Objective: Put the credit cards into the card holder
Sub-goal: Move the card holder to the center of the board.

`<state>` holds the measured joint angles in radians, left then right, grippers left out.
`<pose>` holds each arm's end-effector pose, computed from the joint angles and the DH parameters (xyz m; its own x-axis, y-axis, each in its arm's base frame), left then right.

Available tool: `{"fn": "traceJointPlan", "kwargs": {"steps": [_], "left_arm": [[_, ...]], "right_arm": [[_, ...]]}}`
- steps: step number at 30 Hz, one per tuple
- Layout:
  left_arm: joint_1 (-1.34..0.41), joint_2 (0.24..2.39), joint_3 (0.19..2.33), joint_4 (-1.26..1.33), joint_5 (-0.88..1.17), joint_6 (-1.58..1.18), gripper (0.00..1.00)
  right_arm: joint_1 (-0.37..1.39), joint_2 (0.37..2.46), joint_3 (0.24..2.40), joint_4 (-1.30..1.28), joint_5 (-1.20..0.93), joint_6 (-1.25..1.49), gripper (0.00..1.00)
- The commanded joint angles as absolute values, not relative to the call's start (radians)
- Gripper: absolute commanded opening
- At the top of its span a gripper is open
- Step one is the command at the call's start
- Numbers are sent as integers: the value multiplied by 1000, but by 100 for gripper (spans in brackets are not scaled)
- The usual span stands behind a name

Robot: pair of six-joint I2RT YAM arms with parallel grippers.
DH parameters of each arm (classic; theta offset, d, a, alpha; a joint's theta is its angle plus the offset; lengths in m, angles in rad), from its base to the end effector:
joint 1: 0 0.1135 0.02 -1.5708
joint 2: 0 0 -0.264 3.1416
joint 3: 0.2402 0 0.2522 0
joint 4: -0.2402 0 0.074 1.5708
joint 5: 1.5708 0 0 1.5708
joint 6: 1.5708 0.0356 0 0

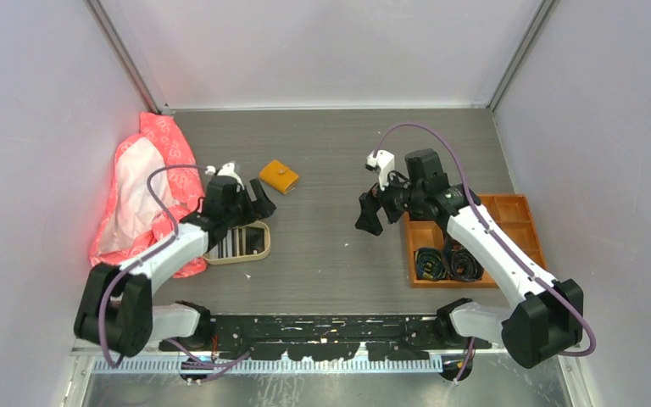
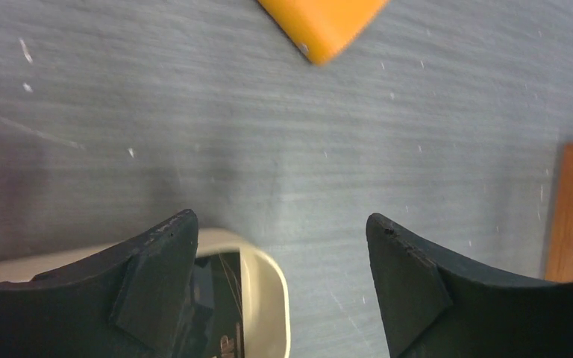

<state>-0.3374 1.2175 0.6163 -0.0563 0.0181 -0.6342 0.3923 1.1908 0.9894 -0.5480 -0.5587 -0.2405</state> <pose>0.2370 -0.0838 0.2051 -0.6687 -0.3932 -0.6311 -0.0642 0.8761 -0.4779 0.2241 0.1132 0.2975 -0.4487 -0.4042 -0.7970 -0.8130 0.5549 0.1763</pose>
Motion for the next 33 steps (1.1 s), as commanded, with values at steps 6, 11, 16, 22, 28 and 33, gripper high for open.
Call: {"fn": "traceJointPlan", "kwargs": {"steps": [6, 11, 16, 22, 28, 33], "left_arm": [[-259, 1539, 891, 59, 54, -526, 77], [-223, 1743, 1182, -121, 268, -247, 65], [-202, 1918, 1432, -346, 340, -39, 59], [-133, 2032, 1561, -401, 441, -40, 60], [-104, 2152, 1655, -487, 547, -69, 60], [-103, 2197, 1675, -501, 582, -82, 51]], "right_arm": [[406, 1214, 1029, -574, -528, -305, 100], [419, 1245, 1033, -584, -513, -328, 100], [427, 1274, 1039, -597, -513, -337, 99], [428, 1289, 1044, -604, -513, -342, 100], [427, 1290, 1045, -606, -510, -343, 100], [428, 1287, 1045, -609, -511, -343, 99]]}}
